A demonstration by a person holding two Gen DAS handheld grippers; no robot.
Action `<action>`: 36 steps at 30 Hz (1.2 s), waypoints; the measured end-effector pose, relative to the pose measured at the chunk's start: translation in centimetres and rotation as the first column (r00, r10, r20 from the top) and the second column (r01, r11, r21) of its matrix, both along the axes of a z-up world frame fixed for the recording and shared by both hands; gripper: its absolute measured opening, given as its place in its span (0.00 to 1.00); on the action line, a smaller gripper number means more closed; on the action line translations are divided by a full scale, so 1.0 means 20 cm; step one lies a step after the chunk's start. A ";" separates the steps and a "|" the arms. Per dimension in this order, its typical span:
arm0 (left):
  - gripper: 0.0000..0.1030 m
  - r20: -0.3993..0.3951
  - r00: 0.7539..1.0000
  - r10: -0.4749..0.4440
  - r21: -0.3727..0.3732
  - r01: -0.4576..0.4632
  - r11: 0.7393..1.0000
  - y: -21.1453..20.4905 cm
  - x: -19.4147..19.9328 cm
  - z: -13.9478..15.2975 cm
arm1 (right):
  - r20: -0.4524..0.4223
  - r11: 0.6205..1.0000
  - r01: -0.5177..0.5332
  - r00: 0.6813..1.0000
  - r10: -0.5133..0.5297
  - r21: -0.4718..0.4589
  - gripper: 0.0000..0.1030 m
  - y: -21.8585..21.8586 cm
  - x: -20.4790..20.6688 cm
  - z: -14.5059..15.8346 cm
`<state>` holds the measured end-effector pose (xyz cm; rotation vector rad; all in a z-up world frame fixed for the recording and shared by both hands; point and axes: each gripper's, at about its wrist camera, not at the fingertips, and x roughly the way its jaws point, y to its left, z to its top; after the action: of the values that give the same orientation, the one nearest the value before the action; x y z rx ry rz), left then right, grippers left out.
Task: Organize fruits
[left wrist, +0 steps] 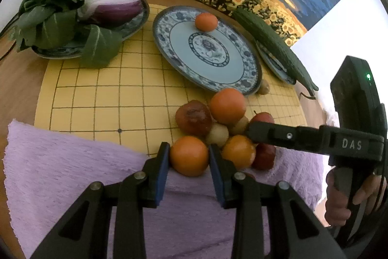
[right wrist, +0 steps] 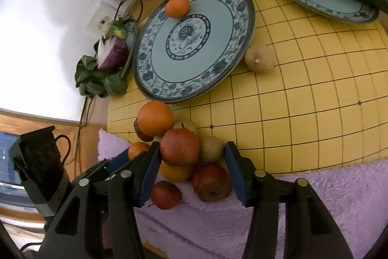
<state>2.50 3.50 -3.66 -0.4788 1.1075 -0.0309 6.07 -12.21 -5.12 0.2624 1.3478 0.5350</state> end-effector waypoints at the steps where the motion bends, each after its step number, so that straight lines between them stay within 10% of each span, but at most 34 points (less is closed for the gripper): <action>1: 0.33 0.001 1.000 0.002 0.000 -0.002 1.000 0.01 0.00 0.00 | 0.011 1.000 0.003 1.000 -0.003 -0.003 0.52 0.00 0.00 0.01; 4: 0.33 0.007 1.000 0.009 0.006 -0.009 1.000 0.03 -0.01 0.02 | 0.066 1.000 -0.005 0.998 0.005 0.003 0.40 -0.01 -0.01 0.07; 5: 0.33 0.011 1.000 0.011 0.008 -0.011 1.000 0.04 -0.01 0.02 | 0.083 1.000 -0.013 0.996 0.015 -0.025 0.06 -0.01 -0.01 0.09; 14: 0.33 0.021 1.000 0.015 0.025 -0.016 1.000 0.07 0.01 0.04 | 0.094 0.993 0.011 0.996 -0.001 -0.117 0.04 -0.06 -0.01 0.04; 21: 0.33 0.022 0.999 0.034 0.019 -0.034 0.999 0.08 -0.02 0.03 | 0.370 0.972 -0.005 0.924 0.094 -0.235 0.67 -0.13 -0.08 0.18; 36: 0.33 -0.007 1.000 0.010 0.036 -0.009 0.999 0.01 0.02 0.01 | 0.485 0.949 0.109 0.873 0.050 -0.295 0.69 -0.22 -0.09 -0.01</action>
<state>2.96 3.76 -3.42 -0.4525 1.1109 -0.0012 4.21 -16.51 -5.28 -0.1140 0.9104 0.3209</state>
